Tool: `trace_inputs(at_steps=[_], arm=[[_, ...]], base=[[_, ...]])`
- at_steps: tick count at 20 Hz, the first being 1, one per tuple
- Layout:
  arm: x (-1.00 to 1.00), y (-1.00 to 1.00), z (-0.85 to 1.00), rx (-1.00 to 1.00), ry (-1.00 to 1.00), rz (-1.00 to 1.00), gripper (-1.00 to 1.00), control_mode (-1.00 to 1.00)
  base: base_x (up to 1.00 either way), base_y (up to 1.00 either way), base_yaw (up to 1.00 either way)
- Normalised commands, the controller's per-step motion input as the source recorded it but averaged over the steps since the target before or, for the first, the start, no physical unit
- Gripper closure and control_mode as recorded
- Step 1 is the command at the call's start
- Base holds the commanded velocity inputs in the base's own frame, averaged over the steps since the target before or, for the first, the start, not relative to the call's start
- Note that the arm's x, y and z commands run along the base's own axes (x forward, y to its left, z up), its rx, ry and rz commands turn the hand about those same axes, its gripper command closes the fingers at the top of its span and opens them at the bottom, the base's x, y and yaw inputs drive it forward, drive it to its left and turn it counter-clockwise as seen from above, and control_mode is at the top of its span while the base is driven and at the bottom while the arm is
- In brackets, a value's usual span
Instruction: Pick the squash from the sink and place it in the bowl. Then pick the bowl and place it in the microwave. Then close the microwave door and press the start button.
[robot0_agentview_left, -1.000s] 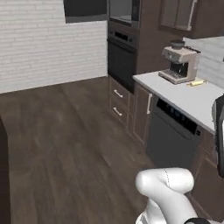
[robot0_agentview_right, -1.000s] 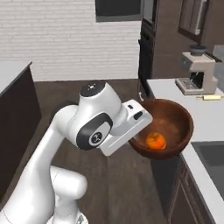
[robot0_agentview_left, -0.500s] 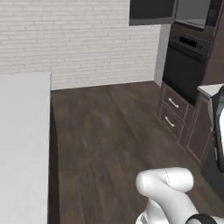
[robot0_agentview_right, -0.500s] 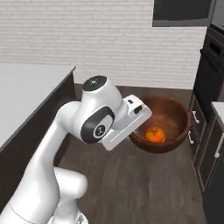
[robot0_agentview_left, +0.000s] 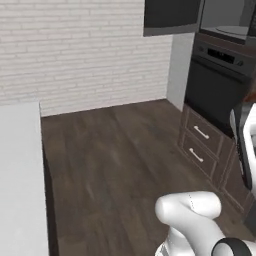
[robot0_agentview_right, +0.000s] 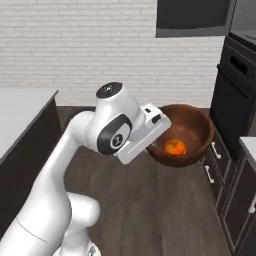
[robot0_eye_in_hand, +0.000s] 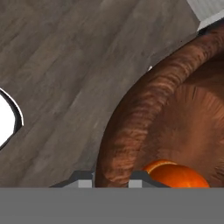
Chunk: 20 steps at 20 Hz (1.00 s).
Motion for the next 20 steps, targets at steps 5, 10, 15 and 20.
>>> trace_inputs(at_steps=[5,10,15,20], arm=[[0.0,0.0,0.0,0.0,0.0,0.0,1.0,1.0],[0.0,0.0,0.0,0.0,0.0,0.0,1.0,1.0],[0.0,0.0,0.0,0.0,0.0,0.0,1.0,1.0],[0.0,0.0,0.0,0.0,0.0,0.0,1.0,1.0]], base=[[0.84,0.48,-0.6],[0.91,0.46,-0.56],[1.0,0.52,-0.44],[1.0,0.64,-0.45]])
